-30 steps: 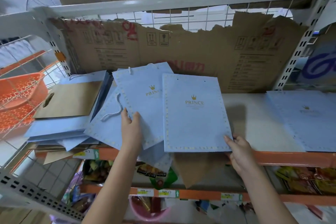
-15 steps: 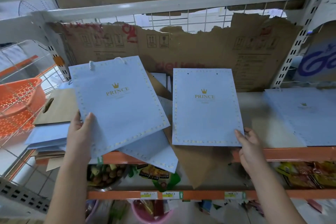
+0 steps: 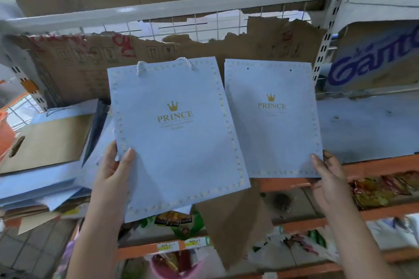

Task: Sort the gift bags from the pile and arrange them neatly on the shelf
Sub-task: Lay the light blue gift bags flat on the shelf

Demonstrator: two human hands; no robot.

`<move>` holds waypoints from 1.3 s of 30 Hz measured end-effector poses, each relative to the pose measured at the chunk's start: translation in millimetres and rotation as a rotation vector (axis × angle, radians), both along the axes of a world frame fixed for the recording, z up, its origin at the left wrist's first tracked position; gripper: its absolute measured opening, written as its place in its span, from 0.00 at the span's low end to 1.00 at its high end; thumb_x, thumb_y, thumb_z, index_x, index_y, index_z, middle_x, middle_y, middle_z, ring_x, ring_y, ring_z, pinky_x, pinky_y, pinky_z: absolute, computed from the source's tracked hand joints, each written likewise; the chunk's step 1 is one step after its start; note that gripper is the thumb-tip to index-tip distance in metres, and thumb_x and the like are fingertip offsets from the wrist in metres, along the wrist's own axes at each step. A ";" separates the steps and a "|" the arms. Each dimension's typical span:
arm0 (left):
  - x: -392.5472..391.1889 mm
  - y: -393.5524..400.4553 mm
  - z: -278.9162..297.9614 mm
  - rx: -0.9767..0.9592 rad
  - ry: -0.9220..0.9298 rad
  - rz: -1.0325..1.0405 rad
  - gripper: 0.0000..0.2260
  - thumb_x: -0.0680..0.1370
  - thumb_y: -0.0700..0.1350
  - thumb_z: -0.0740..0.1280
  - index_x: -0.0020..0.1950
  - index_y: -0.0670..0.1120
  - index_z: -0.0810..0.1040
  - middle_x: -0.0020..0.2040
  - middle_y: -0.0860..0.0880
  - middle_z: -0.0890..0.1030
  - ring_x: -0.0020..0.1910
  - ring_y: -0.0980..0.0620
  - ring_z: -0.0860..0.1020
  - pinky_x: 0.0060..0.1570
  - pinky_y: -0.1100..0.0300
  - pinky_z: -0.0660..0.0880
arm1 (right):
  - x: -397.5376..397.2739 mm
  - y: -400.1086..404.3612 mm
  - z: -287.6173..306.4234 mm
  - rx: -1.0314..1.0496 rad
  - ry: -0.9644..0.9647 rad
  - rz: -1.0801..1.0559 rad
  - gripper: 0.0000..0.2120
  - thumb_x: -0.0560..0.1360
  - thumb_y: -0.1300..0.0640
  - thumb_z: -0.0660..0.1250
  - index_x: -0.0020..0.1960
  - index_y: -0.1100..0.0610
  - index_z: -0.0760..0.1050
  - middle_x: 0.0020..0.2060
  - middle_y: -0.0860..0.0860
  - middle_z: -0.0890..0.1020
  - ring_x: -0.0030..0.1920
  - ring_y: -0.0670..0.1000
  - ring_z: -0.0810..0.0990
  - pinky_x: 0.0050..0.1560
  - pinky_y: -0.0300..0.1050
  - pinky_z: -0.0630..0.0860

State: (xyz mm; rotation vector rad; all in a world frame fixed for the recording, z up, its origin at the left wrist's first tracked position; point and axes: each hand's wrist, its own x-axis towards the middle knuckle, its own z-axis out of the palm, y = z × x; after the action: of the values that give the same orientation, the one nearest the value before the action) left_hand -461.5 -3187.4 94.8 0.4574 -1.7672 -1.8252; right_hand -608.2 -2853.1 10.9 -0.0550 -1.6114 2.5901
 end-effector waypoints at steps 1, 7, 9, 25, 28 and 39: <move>-4.8 12.5 -2.7 0.003 -0.012 -0.018 0.12 0.81 0.43 0.58 0.57 0.59 0.74 0.40 0.59 0.85 0.36 0.59 0.83 0.29 0.63 0.79 | 2.2 11.9 2.1 0.008 -0.022 -0.026 0.09 0.78 0.63 0.58 0.49 0.51 0.73 0.42 0.44 0.82 0.42 0.41 0.81 0.39 0.32 0.79; -34.1 109.5 -13.5 -0.013 -0.085 -0.135 0.11 0.81 0.45 0.59 0.52 0.63 0.75 0.39 0.64 0.83 0.39 0.60 0.82 0.38 0.58 0.74 | 15.1 113.9 -1.3 0.038 -0.023 -0.146 0.03 0.74 0.58 0.63 0.42 0.53 0.70 0.32 0.40 0.83 0.36 0.38 0.80 0.34 0.30 0.76; -46.5 145.6 -19.9 -0.003 -0.085 -0.148 0.12 0.80 0.44 0.60 0.52 0.62 0.76 0.43 0.60 0.84 0.44 0.55 0.81 0.40 0.58 0.73 | 19.2 156.4 -4.7 0.051 -0.034 -0.178 0.04 0.70 0.54 0.66 0.43 0.53 0.71 0.34 0.42 0.83 0.38 0.41 0.80 0.33 0.32 0.77; -161.8 371.7 -64.9 -0.022 -0.215 -0.163 0.08 0.81 0.47 0.60 0.58 0.54 0.74 0.52 0.48 0.79 0.45 0.50 0.78 0.42 0.54 0.72 | -35.9 410.4 -7.4 0.227 -0.135 -0.301 0.15 0.77 0.67 0.58 0.50 0.48 0.74 0.48 0.48 0.80 0.41 0.44 0.82 0.36 0.34 0.80; -195.9 383.3 -72.0 -0.096 -0.267 -0.116 0.13 0.80 0.48 0.60 0.64 0.51 0.73 0.54 0.46 0.79 0.45 0.48 0.77 0.39 0.56 0.72 | -71.1 427.0 0.6 0.295 -0.148 -0.305 0.14 0.78 0.66 0.58 0.51 0.48 0.73 0.50 0.51 0.77 0.45 0.49 0.78 0.34 0.33 0.79; -295.0 384.0 -100.3 -0.298 -0.419 0.046 0.14 0.79 0.46 0.61 0.64 0.45 0.74 0.55 0.42 0.81 0.48 0.44 0.78 0.44 0.53 0.73 | -234.1 438.2 -2.4 0.713 -0.181 -0.088 0.18 0.79 0.62 0.58 0.68 0.57 0.69 0.61 0.56 0.75 0.62 0.58 0.74 0.59 0.51 0.71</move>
State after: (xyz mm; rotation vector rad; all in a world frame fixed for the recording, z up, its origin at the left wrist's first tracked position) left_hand -756.5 -2803.5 -5.5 0.7940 -2.2416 -1.4718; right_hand -842.3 -2414.9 8.5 -0.3021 -2.4245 1.8504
